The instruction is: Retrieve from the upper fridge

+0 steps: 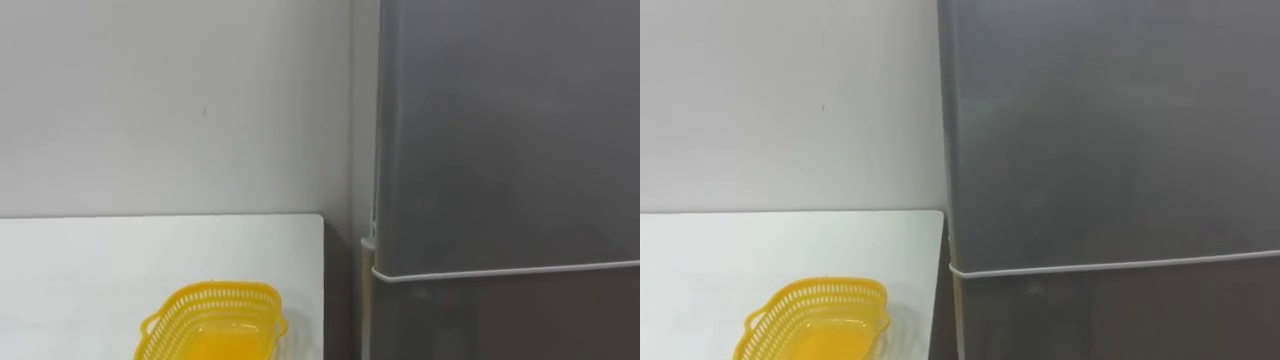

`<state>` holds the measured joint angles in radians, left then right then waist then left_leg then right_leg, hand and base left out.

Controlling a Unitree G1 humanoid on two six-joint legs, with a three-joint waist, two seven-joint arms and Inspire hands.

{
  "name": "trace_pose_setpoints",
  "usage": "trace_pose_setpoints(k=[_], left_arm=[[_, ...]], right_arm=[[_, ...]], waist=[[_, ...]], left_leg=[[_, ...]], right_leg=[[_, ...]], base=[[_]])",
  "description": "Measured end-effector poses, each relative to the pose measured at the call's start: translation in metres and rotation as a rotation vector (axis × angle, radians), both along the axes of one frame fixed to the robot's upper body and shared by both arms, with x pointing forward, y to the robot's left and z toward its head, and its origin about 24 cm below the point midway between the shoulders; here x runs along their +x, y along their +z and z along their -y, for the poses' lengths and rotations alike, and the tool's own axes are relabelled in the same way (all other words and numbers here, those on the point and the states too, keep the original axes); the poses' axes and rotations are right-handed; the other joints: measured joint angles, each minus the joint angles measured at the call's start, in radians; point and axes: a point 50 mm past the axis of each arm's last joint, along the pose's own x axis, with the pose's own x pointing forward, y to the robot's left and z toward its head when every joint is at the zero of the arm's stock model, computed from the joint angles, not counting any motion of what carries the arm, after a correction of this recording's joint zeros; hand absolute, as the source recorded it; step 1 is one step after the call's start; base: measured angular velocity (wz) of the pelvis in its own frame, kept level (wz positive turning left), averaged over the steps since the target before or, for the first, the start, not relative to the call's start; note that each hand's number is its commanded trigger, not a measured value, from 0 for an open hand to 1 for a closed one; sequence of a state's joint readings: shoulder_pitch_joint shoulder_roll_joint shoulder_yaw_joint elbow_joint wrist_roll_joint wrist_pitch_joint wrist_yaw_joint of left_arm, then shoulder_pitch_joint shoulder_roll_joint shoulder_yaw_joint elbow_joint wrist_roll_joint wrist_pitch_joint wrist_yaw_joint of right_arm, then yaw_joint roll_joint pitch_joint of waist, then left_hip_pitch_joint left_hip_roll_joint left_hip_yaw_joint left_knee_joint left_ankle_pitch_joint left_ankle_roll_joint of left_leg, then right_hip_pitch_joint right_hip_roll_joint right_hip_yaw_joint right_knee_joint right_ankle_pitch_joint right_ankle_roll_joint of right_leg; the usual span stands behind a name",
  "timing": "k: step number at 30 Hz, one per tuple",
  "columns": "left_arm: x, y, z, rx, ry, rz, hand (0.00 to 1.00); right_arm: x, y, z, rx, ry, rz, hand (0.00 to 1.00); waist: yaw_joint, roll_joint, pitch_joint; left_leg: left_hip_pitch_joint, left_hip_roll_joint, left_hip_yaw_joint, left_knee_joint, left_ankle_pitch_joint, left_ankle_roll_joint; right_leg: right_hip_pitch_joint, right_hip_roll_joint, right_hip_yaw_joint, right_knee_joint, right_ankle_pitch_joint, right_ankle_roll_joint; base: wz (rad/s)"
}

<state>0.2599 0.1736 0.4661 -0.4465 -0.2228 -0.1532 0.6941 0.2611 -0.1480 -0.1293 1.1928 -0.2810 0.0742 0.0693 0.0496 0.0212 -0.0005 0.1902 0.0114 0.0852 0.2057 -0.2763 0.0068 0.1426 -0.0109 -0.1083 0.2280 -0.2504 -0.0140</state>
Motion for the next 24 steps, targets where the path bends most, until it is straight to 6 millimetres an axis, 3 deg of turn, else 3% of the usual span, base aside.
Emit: trace_pose_setpoints(k=[6, 10, 19, 24], left_arm=[[0.021, 0.014, 0.030, 0.067, -0.264, 0.037, 0.00], [0.038, 0.017, 0.052, 0.108, -0.463, 0.037, 0.00], [0.053, 0.022, 0.076, 0.150, -0.744, 0.049, 0.00], [0.059, 0.017, 0.089, 0.158, -0.890, 0.002, 0.00]], right_arm=[[0.010, -0.001, -0.002, 0.026, 0.073, 0.014, 0.00], [0.017, -0.002, -0.004, 0.048, 0.094, 0.027, 0.00], [0.025, -0.003, -0.005, 0.066, 0.096, 0.032, 0.00], [0.029, -0.003, -0.006, 0.075, 0.098, 0.032, 0.00]], waist=[[-0.025, -0.004, 0.0050], [-0.036, -0.007, 0.0169], [-0.062, -0.010, 0.0167], [-0.081, -0.018, 0.0090]], left_leg=[[-0.005, -0.003, -0.008, -0.002, 0.002, 0.002], [-0.006, -0.003, -0.008, -0.002, 0.002, 0.002], [-0.006, -0.002, -0.004, -0.008, 0.002, 0.002], [-0.006, -0.002, -0.006, -0.008, 0.002, 0.002]], right_leg=[[0.001, -0.001, -0.002, -0.009, 0.003, 0.004], [0.002, -0.002, -0.004, -0.009, 0.003, 0.004], [-0.004, 0.000, 0.003, -0.007, 0.003, 0.004], [-0.006, 0.002, 0.009, -0.008, 0.004, 0.003]], base=[[0.03], [0.00], [-0.02], [-0.04]])
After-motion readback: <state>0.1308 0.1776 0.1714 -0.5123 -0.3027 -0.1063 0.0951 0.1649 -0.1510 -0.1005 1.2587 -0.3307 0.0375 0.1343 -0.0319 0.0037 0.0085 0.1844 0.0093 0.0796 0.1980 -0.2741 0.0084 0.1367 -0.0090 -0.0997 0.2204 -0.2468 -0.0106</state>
